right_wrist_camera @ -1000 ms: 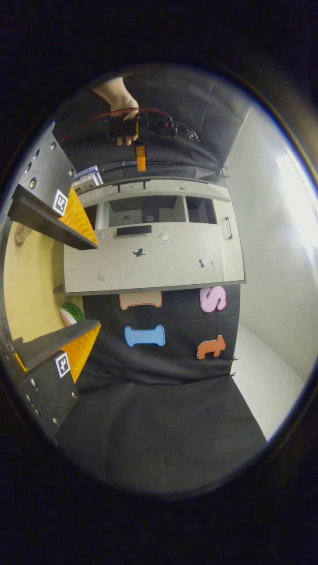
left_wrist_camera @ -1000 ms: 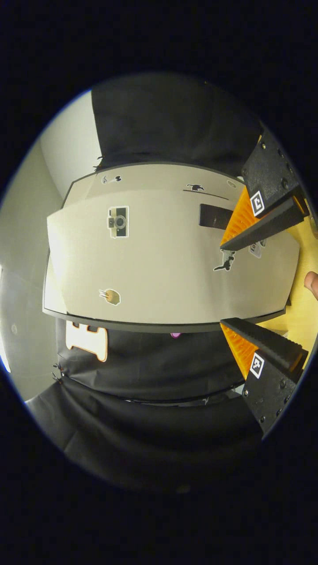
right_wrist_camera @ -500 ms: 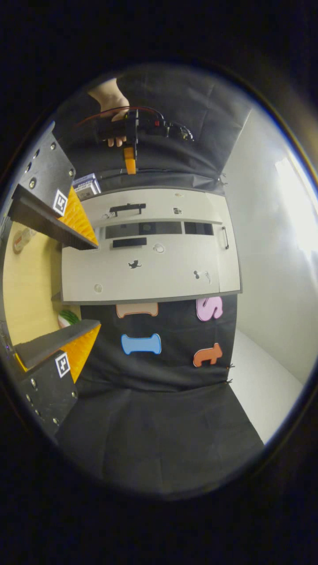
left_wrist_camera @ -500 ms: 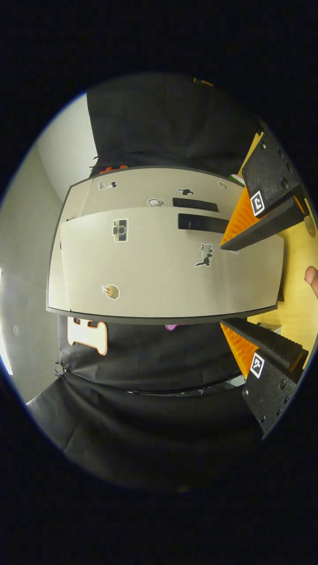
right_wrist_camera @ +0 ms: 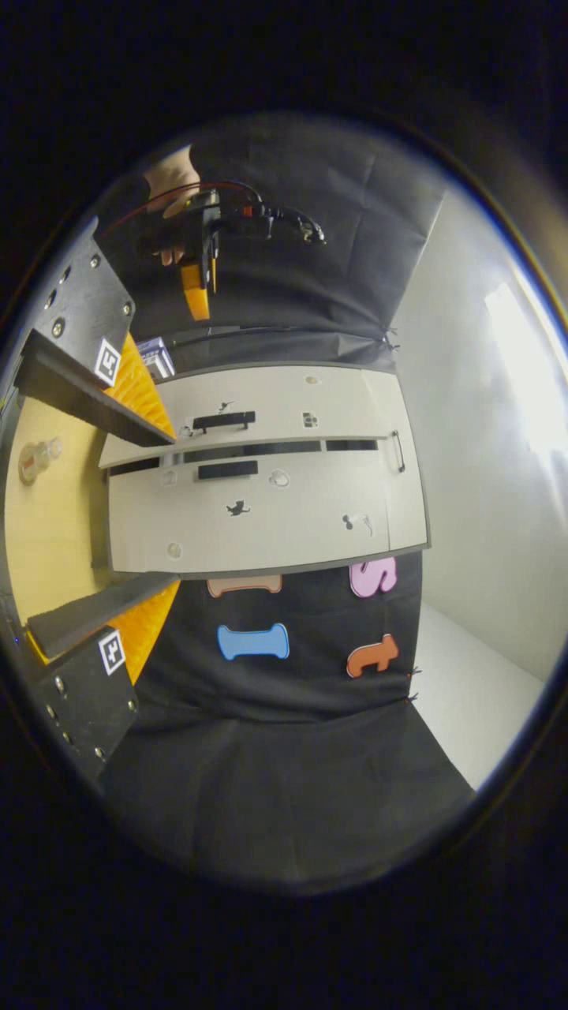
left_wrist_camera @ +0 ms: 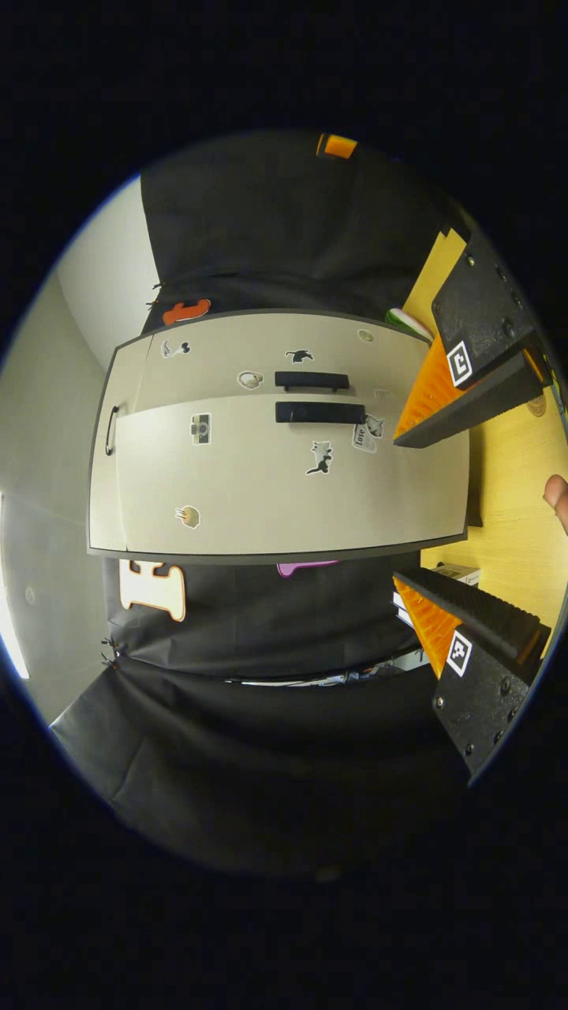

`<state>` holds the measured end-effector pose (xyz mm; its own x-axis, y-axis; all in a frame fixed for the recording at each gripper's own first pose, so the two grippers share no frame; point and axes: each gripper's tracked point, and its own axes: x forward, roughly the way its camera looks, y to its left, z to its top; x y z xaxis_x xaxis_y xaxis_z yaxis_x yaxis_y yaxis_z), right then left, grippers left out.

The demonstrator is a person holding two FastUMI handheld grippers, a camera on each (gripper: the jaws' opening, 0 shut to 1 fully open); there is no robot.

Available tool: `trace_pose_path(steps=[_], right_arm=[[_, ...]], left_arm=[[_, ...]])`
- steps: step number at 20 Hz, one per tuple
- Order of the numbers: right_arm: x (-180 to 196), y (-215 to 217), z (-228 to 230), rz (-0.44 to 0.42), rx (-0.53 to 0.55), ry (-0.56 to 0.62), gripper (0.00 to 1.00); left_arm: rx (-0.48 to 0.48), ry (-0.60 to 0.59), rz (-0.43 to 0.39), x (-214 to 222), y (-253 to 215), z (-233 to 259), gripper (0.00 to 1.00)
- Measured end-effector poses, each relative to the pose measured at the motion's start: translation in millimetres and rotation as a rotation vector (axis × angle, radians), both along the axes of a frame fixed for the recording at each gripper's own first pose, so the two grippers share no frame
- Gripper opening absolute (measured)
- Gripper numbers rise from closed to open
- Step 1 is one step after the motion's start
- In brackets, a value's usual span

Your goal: Grasp the bottle in the cabinet with the left hand and place it on the coaster, then close the right door with the right hand and the left door with the left hand.

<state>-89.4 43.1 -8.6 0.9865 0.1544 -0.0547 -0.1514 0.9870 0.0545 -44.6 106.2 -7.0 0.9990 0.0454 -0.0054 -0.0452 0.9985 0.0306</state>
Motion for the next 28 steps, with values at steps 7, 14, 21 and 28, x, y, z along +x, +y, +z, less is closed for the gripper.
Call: trace_pose_path(steps=[7,14,21,28], right_arm=[[-18.5,-11.2,5.2,-0.019,0.012,-0.011,0.94],[-37.4,-29.0,6.0,-0.027,-0.011,-0.024,0.96],[-38.2,-40.8,7.8,-0.05,-0.01,-0.042,0.96],[-29.5,-47.2,6.4,-0.076,-0.032,-0.058,0.96]], left_arm=[[-0.017,0.032,-0.007,-39.4,-30.9,-22.1,0.96],[-0.011,0.01,-0.028,-55.1,-59.4,-16.6,0.96],[-0.026,-0.012,-0.067,-45.2,-90.5,-6.5,0.96],[-0.036,-0.029,-0.083,-28.8,-102.8,4.0,0.96]])
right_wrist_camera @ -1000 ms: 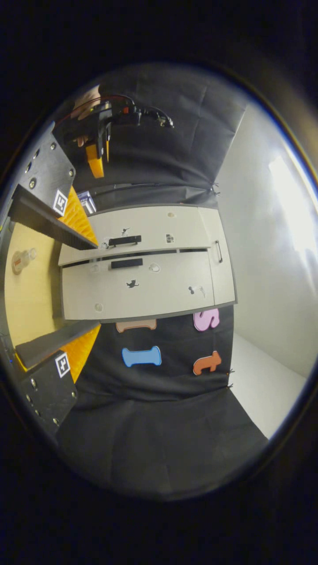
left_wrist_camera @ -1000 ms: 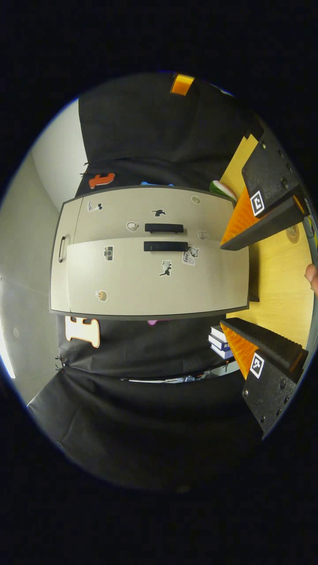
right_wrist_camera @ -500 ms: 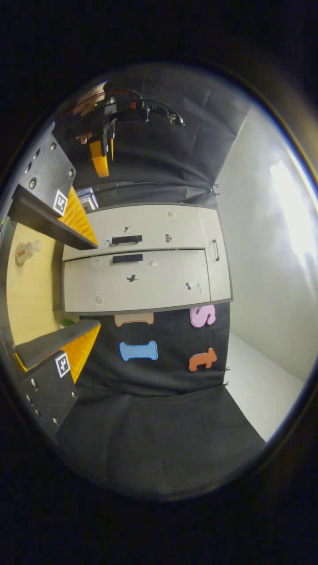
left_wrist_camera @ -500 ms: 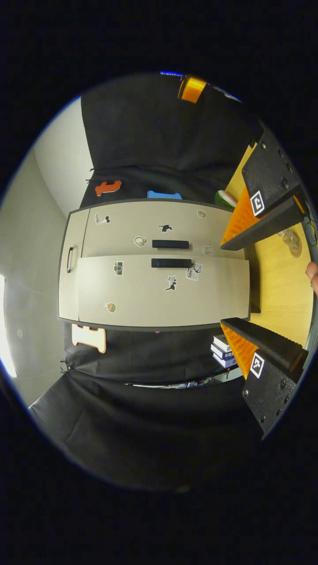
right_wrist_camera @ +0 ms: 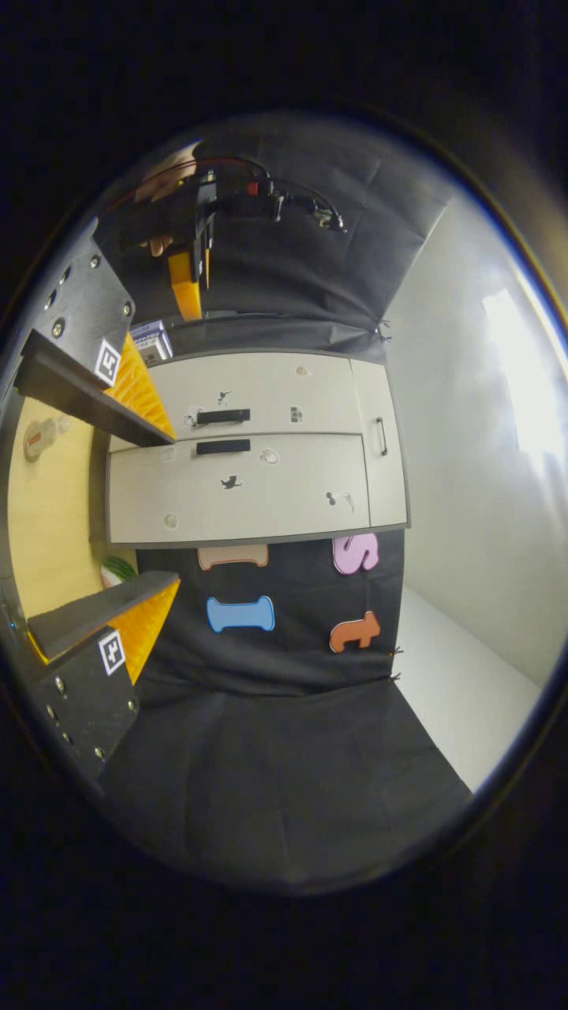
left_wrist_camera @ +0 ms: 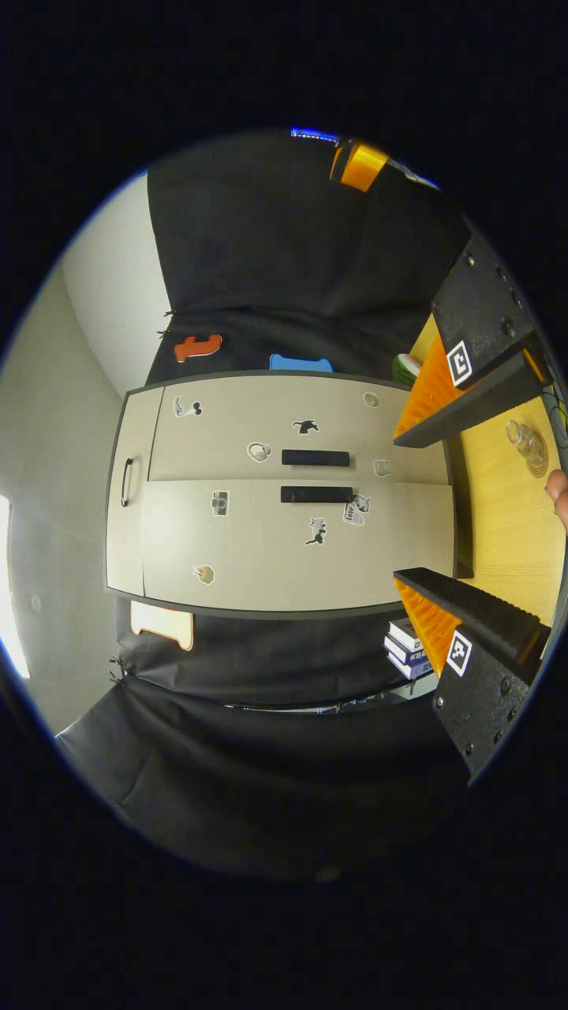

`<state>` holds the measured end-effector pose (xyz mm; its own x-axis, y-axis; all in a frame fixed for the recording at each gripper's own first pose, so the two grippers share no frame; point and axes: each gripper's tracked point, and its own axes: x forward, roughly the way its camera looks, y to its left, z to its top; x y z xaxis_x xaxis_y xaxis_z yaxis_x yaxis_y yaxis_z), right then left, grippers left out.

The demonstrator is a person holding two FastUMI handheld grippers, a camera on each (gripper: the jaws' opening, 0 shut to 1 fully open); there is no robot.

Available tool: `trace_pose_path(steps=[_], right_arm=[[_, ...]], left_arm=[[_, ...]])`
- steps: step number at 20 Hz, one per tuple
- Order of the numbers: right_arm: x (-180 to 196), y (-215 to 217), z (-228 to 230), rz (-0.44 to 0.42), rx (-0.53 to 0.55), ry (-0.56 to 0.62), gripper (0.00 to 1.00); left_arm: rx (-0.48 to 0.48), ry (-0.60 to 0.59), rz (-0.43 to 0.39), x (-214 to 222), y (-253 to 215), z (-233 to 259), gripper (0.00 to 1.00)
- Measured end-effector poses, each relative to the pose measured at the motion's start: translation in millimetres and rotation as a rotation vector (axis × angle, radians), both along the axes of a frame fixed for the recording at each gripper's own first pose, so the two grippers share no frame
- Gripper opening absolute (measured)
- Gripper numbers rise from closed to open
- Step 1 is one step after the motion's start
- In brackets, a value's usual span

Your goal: Grasp the bottle in the cabinet with the left hand and place it on the coaster, then close the right door with the right hand and the left door with the left hand.

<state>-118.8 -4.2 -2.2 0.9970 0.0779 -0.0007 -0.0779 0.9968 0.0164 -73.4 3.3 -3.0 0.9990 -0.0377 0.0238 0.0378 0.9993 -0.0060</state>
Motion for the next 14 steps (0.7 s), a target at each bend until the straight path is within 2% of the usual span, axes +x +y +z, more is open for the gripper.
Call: trace_pose_path(steps=[6,14], right_arm=[[23.2,0.3,-0.4,-0.016,-0.008,-0.007,0.96],[52.3,19.8,-0.6,0.017,-0.042,-0.026,0.96]], left_arm=[[0.012,-0.022,-0.01,8.1,-3.5,0.8,0.96],[0.023,0.0,-0.053,38.0,-15.8,-8.4,0.96]])
